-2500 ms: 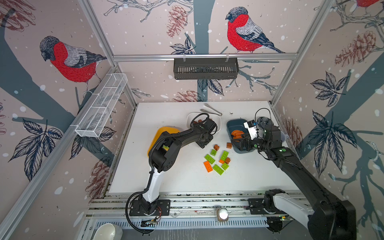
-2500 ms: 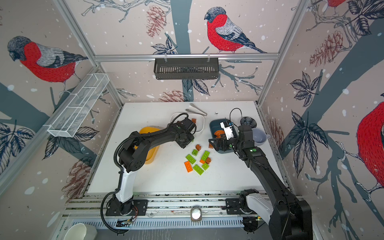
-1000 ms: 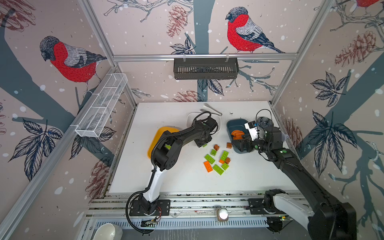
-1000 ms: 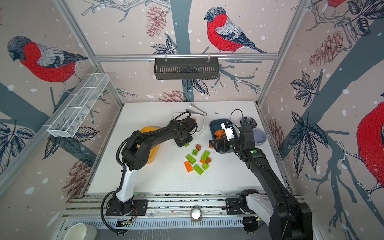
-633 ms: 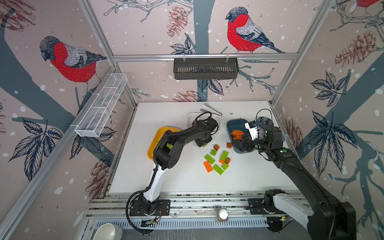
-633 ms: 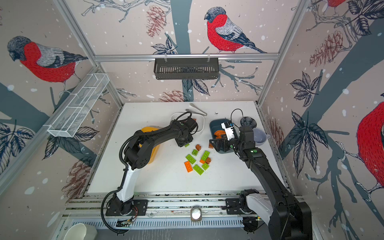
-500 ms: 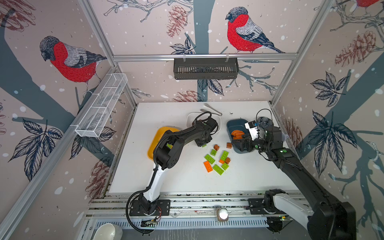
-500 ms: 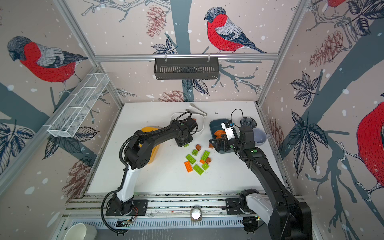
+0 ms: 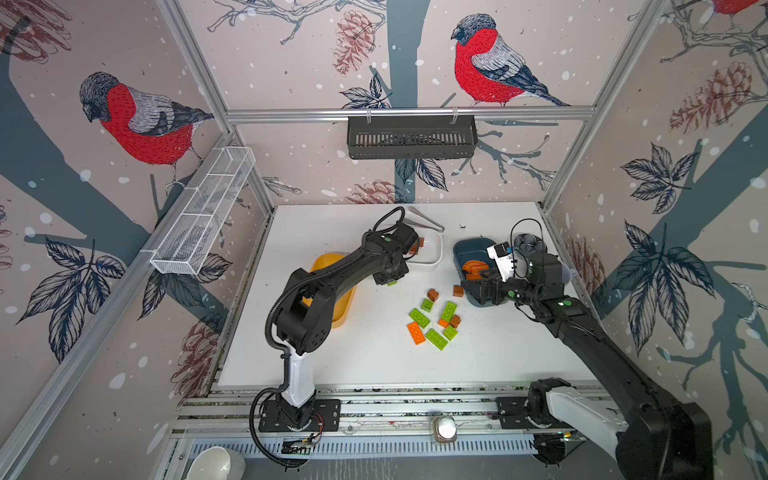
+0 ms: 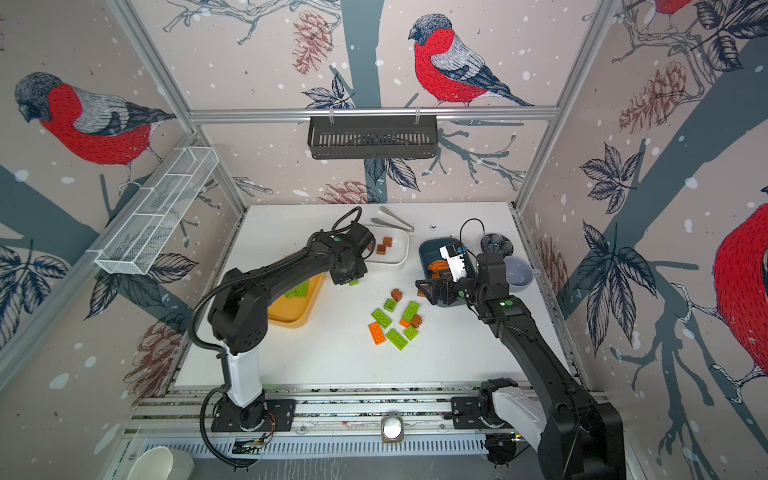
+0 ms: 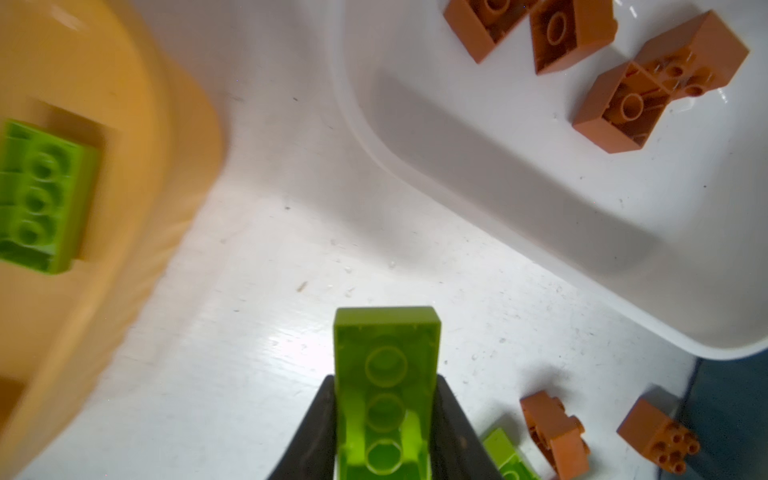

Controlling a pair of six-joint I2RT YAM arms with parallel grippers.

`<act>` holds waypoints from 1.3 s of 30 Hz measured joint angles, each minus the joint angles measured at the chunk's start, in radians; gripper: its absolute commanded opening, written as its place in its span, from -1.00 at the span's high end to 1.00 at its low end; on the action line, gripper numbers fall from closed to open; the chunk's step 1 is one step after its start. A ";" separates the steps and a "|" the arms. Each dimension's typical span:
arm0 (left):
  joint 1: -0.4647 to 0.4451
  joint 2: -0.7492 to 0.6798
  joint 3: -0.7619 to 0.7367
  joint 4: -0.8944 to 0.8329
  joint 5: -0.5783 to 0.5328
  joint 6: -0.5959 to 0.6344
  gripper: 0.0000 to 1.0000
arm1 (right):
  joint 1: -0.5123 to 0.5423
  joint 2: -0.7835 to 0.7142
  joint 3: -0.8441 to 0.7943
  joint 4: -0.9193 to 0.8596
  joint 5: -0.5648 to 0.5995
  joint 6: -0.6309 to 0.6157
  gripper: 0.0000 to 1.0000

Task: Sort the legos into containers by color
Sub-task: 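Carry the lime-green brick over the yellow tub and release it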

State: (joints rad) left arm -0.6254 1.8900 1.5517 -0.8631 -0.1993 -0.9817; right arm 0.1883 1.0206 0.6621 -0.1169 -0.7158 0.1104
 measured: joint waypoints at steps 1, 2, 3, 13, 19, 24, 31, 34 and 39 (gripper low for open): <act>0.020 -0.039 -0.028 -0.007 -0.011 0.027 0.37 | 0.010 0.000 -0.001 0.006 -0.001 0.005 -0.99; 0.038 -0.068 -0.053 -0.011 -0.015 0.052 0.37 | 0.020 0.002 -0.002 0.013 -0.001 0.019 -0.99; 0.063 -0.103 -0.081 -0.021 -0.022 0.079 0.37 | 0.033 0.006 -0.003 0.020 -0.001 0.021 -0.99; 0.336 -0.219 -0.229 0.011 -0.104 0.385 0.36 | 0.109 0.036 0.003 0.046 0.013 0.045 -0.99; 0.403 -0.122 -0.227 0.099 -0.138 0.571 0.35 | 0.116 0.035 0.013 0.046 0.027 0.047 -0.99; 0.432 -0.045 -0.215 0.147 -0.142 0.650 0.21 | 0.118 0.032 0.013 0.042 0.041 0.047 -0.99; 0.440 -0.014 -0.185 0.172 -0.111 0.687 -0.25 | 0.119 0.032 0.019 0.042 0.043 0.047 -0.99; 0.440 -0.035 -0.185 0.163 -0.083 0.686 -0.37 | 0.119 0.035 0.020 0.042 0.044 0.045 -0.99; 0.408 -0.129 -0.192 0.129 0.003 0.655 -0.43 | 0.119 0.048 0.028 0.040 0.044 0.042 -0.99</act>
State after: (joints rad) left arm -0.2176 1.7607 1.3594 -0.7338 -0.1967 -0.3267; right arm 0.3069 1.0683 0.6903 -0.0769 -0.6716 0.1528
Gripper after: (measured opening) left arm 0.712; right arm 0.993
